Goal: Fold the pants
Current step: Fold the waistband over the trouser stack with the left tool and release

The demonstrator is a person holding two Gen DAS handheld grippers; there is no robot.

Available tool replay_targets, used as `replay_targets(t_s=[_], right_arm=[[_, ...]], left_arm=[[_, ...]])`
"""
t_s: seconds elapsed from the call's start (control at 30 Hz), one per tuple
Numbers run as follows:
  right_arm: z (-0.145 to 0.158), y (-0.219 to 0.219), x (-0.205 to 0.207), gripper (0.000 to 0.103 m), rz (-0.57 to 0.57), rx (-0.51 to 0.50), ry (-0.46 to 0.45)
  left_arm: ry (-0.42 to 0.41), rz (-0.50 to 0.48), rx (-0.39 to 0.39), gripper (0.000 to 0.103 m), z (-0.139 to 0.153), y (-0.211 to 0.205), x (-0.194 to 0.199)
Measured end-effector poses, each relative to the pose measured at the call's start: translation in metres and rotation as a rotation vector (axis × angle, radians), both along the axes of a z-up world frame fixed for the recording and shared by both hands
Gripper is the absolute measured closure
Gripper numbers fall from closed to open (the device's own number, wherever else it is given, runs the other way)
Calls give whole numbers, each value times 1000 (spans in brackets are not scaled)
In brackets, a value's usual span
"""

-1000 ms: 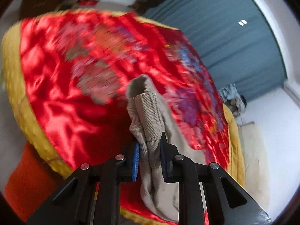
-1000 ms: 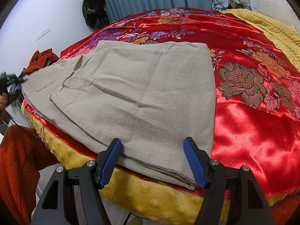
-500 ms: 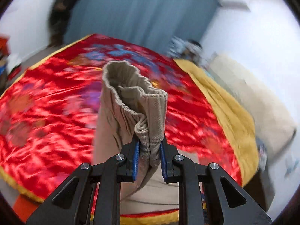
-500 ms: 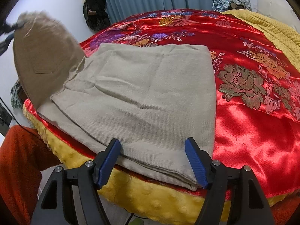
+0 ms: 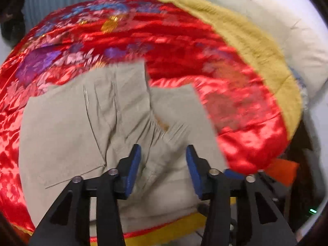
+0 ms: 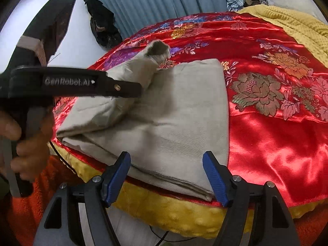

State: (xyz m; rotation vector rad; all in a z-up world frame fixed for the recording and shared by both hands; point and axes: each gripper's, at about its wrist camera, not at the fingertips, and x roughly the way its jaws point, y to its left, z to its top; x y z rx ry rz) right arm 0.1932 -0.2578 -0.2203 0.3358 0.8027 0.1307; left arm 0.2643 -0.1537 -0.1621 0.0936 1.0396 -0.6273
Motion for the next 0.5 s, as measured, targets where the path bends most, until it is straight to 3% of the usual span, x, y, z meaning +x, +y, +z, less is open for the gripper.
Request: replay_targets(t_s=[0.03, 0.13, 0.23, 0.37, 0.5], right_arm=[[3, -3, -2, 31, -12, 5, -12], [12, -13, -8, 31, -50, 26, -58], [20, -9, -7, 31, -24, 47, -93], [25, 12, 10, 31, 91, 138, -82], [30, 29, 31, 37, 108, 165, -37]], left_arm=[[-10, 8, -28, 37, 11, 7, -1], [-64, 79, -134, 26, 47, 50, -1], [-102, 211, -169, 26, 57, 99, 4], [-137, 367, -49, 28, 31, 148, 4], [-111, 400, 50, 39, -12, 159, -13]])
